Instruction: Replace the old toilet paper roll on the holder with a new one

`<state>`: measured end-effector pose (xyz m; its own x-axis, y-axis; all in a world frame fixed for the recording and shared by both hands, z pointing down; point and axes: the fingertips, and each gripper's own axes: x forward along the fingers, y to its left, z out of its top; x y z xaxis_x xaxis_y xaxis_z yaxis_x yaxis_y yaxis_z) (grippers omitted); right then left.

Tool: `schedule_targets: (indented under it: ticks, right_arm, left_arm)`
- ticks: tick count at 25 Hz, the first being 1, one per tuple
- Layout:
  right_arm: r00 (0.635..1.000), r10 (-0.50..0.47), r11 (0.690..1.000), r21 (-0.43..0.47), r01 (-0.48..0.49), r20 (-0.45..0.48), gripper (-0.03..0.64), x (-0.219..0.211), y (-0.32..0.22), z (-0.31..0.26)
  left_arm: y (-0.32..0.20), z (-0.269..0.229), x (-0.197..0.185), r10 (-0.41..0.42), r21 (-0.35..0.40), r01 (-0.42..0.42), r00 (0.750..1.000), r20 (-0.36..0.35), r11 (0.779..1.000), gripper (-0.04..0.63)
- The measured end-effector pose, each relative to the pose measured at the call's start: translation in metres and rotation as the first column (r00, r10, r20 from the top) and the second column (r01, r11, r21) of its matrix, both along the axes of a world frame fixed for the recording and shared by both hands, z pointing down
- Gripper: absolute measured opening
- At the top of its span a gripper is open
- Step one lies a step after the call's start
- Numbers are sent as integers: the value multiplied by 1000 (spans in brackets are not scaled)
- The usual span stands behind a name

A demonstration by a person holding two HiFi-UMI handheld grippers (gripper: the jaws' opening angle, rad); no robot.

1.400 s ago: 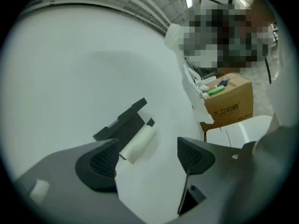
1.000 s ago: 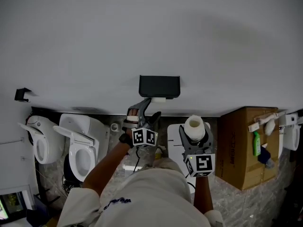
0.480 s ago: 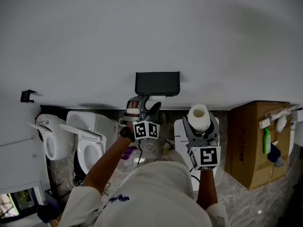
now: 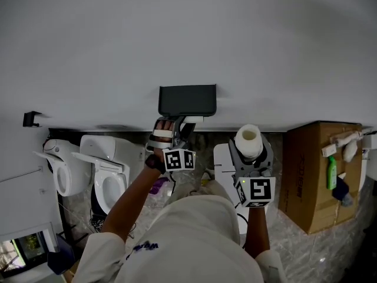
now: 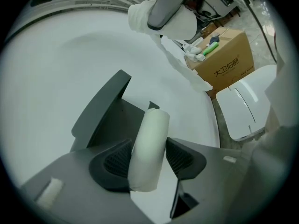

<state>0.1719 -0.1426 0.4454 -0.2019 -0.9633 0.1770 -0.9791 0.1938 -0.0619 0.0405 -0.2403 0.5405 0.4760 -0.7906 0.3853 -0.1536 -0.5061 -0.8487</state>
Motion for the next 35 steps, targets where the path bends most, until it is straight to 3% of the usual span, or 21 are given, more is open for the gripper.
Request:
schedule_targets:
  ticks: [7, 15, 35]
  right_arm:
    - [1000, -16, 1000, -11, 16, 2, 307, 1, 1, 3]
    - [1000, -29, 999, -14, 29, -8, 307, -3, 2, 5]
    - [998, 42, 999, -26, -43, -53, 307, 25, 18, -1]
  left_arm:
    - [1, 1, -1, -8, -1, 8, 1000, 9, 1000, 230]
    - [-1, -1, 1, 0, 55, -3, 999, 37, 998, 218]
    - [3, -1, 28, 23, 46, -27, 996, 81, 999, 213]
